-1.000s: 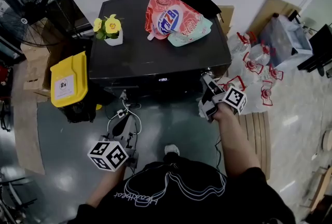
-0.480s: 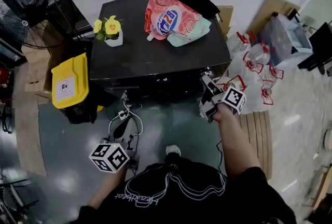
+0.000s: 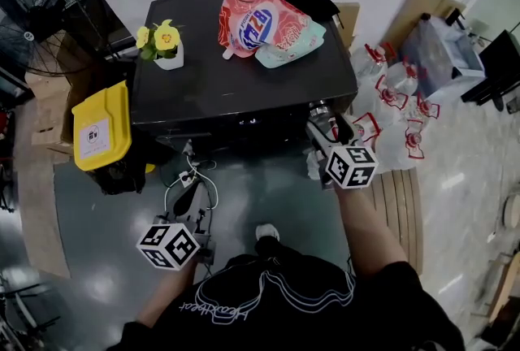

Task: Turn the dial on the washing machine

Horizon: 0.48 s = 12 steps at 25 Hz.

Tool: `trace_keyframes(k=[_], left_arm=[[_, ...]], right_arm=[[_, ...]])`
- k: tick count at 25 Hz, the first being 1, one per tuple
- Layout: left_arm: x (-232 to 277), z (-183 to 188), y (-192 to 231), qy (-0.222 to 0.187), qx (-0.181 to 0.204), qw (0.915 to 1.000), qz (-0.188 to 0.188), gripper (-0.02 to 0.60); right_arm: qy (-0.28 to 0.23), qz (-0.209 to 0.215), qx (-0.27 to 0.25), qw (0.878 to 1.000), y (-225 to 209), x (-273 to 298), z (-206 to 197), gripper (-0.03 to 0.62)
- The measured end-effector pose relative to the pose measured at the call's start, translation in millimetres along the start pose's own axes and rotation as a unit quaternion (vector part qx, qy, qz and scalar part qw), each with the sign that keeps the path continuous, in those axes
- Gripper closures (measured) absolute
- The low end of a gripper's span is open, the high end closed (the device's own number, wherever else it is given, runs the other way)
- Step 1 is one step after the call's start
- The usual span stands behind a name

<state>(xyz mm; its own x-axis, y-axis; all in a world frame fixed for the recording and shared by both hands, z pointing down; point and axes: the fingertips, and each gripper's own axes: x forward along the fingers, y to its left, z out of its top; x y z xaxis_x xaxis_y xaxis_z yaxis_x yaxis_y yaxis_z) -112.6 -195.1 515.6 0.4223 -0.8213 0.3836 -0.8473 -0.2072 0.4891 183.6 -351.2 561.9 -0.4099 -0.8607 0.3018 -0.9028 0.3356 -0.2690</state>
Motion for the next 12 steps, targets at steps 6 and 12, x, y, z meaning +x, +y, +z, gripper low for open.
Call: trace_keyframes(k=[6,12], left_arm=[[2.5,1.8,-0.9,0.0,0.004,1.0,-0.001,0.577],[-2.4,4.6,6.7,-0.004,0.002,0.9999,0.01,0.577]], right_arm=[[0.026,-0.054,-0.253,0.966,17.1,1.4,5.1,0.214],[0.055,-0.1,-0.422,0.899,21.5,7.3,-0.5,0.237]])
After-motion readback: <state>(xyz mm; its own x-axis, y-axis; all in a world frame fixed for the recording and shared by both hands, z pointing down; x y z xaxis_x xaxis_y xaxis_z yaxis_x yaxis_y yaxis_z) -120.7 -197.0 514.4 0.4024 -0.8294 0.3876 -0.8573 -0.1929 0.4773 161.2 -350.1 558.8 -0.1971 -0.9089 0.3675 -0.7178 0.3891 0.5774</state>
